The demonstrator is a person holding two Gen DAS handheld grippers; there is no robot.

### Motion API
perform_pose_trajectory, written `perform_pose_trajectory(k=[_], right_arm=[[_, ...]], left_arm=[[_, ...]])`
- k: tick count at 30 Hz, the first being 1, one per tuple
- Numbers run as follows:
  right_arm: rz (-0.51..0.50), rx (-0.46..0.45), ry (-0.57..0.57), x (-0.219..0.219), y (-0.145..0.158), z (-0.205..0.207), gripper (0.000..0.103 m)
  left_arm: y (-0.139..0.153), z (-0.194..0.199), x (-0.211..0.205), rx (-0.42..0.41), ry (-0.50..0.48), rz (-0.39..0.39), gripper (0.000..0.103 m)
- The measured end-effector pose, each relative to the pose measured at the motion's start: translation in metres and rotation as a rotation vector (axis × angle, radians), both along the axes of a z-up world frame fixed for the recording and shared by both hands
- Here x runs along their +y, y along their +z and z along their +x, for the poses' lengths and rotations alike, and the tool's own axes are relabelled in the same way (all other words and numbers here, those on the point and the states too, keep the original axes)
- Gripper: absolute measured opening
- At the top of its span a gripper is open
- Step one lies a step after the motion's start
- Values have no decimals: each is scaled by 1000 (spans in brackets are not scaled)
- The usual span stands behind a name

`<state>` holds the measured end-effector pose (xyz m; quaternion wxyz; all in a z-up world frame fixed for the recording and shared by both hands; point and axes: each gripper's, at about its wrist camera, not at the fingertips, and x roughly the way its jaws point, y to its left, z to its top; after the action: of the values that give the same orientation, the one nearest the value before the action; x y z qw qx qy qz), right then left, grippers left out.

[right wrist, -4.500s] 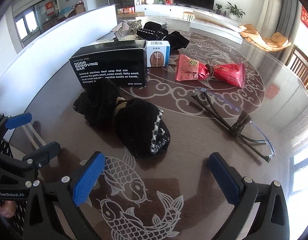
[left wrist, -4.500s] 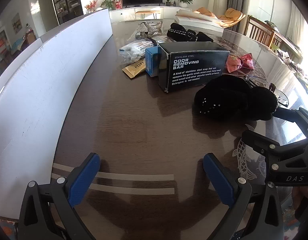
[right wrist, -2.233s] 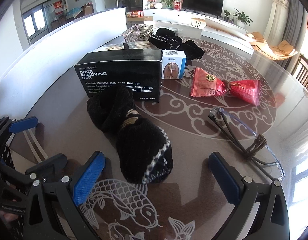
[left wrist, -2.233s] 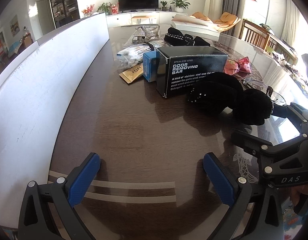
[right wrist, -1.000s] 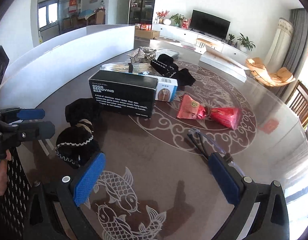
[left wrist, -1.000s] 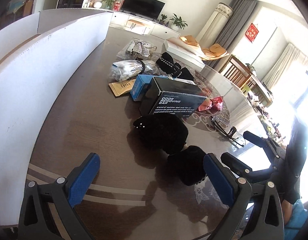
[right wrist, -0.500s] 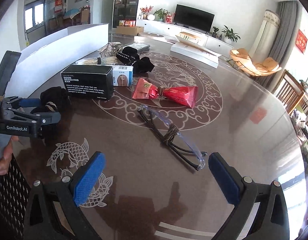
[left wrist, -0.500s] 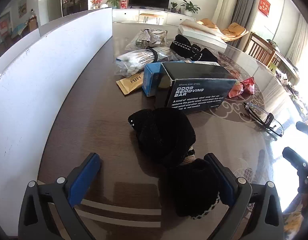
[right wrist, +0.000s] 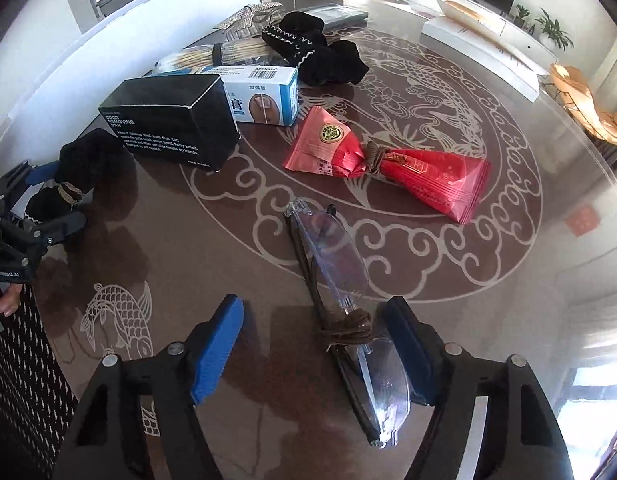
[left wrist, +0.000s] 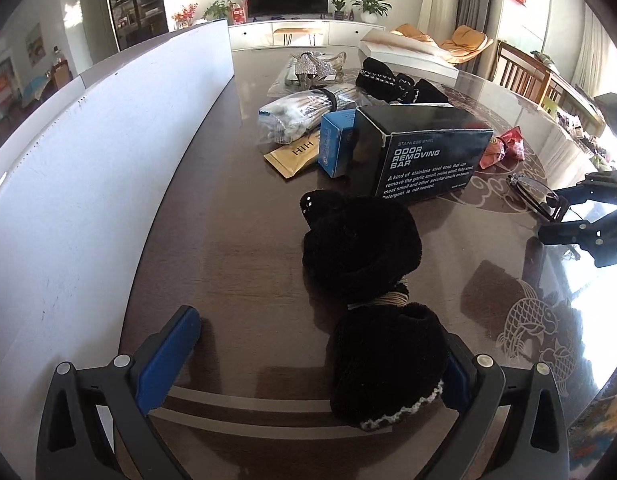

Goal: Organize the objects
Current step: 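Grasp the black knit item with the left tool while the right tool grasps the clear glasses, then carry both held items over the white box and open both tools to drop them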

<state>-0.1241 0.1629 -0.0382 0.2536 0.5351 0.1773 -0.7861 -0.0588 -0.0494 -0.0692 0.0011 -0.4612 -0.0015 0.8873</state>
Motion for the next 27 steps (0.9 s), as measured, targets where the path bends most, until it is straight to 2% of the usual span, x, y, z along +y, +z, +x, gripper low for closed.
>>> perform_pose_trajectory(k=[2,3,4,5,6,10,14,19,24,27], right_arm=[[-4,2,-32,2,2,0,60],[-6,4,-51,3,3,-1,50],[-10,4,-74,5,4,-3,31],[-32,-15,-97,9,5,-4,26],[-54,-33,-120,12,6,-6,24],[-131,-58,-184,20,13,4,20],[-288,-89,-222,25,30,21,20],[-430,-133,-268,21,52,25,20],[-539,-114,-206,-20,89,28,20],[-627,-100,-135,-70,113,28,20]], left_arm=[[0,-1,0,0,-11,-2,103],[0,-2,-1,-5,-11,-1,103],[2,-1,0,8,-11,-2,97],[6,1,-1,36,-15,-1,66],[9,1,-1,48,-22,5,27],[13,4,-14,61,-21,141,26],[27,13,-20,127,-29,220,26],[47,26,-26,217,-25,305,26],[82,54,-51,308,28,381,26],[111,71,-87,363,111,358,26]])
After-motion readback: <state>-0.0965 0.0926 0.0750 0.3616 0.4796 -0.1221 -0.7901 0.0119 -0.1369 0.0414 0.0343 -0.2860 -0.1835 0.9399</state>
